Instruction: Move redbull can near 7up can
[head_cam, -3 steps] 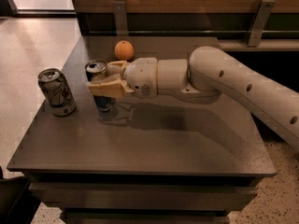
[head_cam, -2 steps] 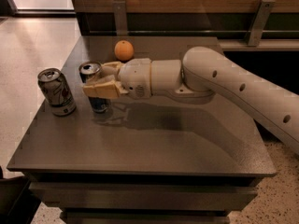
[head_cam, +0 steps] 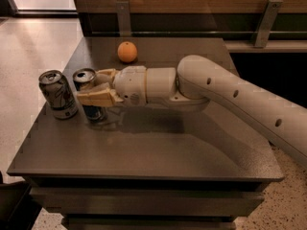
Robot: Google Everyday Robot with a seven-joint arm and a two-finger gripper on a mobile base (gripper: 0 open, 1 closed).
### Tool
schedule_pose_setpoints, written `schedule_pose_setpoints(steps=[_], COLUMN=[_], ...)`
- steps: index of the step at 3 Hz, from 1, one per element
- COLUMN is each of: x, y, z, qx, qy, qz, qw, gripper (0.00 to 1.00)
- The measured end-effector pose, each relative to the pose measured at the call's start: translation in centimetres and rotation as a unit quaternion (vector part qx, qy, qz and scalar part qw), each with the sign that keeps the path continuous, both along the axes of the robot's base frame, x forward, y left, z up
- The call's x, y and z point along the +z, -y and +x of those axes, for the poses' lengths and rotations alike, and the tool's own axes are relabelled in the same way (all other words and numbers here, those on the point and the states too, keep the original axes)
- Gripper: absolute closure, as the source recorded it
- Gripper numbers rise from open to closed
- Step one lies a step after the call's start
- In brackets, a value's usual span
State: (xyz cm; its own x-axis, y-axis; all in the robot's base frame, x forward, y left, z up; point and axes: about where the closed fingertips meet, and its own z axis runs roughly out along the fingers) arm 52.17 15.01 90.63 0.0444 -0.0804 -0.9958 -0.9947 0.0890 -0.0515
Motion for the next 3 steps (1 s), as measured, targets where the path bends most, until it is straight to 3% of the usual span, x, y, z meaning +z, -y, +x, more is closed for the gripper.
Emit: schedule_pose_setpoints(steps=[1,3], x=[-0.75,-0.61], y=[-0.81,-1.18], z=[-0.21,-0.46], qx=[0.006,0.010], qy=[-0.005,-0.004], qz=[0.005,0.005], qw=[1.0000,0.9999], gripper=[1.00,0.59])
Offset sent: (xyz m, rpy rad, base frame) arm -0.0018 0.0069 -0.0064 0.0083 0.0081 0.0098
